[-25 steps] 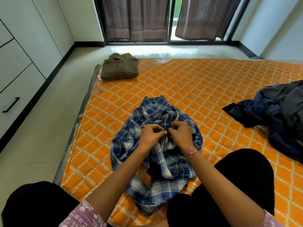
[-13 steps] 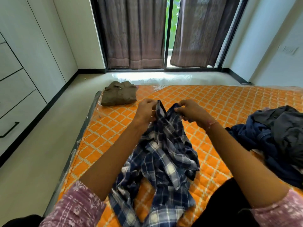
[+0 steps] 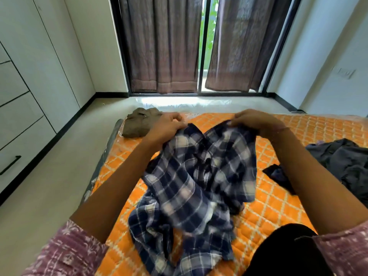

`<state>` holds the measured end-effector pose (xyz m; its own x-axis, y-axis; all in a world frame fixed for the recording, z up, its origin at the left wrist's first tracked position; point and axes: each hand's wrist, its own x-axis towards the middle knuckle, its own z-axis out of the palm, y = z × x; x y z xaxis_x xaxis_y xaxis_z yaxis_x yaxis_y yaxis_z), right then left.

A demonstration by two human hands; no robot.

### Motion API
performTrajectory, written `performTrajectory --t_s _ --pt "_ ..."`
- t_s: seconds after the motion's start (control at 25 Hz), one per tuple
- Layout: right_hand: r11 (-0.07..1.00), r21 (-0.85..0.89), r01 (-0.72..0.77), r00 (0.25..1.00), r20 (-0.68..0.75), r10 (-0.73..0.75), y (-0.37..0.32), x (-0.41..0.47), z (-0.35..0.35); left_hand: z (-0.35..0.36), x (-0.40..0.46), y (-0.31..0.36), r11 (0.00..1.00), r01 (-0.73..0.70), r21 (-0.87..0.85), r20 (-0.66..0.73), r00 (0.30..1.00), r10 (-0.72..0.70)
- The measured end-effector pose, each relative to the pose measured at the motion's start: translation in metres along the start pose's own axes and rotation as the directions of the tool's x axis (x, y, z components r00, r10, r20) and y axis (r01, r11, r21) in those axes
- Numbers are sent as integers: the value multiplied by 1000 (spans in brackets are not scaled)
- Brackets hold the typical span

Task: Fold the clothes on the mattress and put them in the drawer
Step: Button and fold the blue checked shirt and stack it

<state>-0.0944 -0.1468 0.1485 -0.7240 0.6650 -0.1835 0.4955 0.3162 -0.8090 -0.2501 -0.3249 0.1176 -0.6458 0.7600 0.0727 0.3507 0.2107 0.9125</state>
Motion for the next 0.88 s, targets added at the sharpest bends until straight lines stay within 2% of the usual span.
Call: performTrajectory --t_s 0.04,0.08,0.12,0.16,0.2,0.28,0.32,0.4,0.48,0.56,0.8,0.88 --pt "958 -287 22 995 -84 -48 7 0 7 9 -4 -5 997 2 73 -48 999 1" --pt "911 -413 19 988 -130 -79 16 -2 22 18 -10 -11 992 36 121 -81 996 -26" --pt "916 -401 5 987 -143 -68 28 -6 42 28 -16 -21 988 98 122 -77 993 -89" --pt "957 -289 -19 991 -131 -20 38 -14 62 38 -24 -31 981 173 84 -43 985 -170" --pt "993 -98 -65 992 -117 54 48 -23 81 46 -31 -40 968 250 36 3 968 -250" --pt "950 260 -175 977 -70 199 67 -40 108 59 -46 -52 940 340 -39 66 939 -337" --pt "914 353 -202 971 -53 235 73 -48 117 64 -54 -55 932 356 -60 84 933 -351" --pt "900 394 -186 973 -56 225 81 -59 133 72 -65 -60 933 354 -67 103 932 -346" --pt "943 310 -120 978 -126 166 83 -65 145 76 -71 -64 936 335 -106 115 939 -323" --pt "951 299 -76 975 -178 134 87 -68 153 78 -75 -69 936 321 -148 115 945 -306" --pt "874 480 -71 952 -228 203 90 -72 156 82 -75 -78 959 260 -117 79 965 -251" --pt "869 490 -77 947 -236 217 90 -73 159 88 -79 -81 970 228 -86 75 972 -222"
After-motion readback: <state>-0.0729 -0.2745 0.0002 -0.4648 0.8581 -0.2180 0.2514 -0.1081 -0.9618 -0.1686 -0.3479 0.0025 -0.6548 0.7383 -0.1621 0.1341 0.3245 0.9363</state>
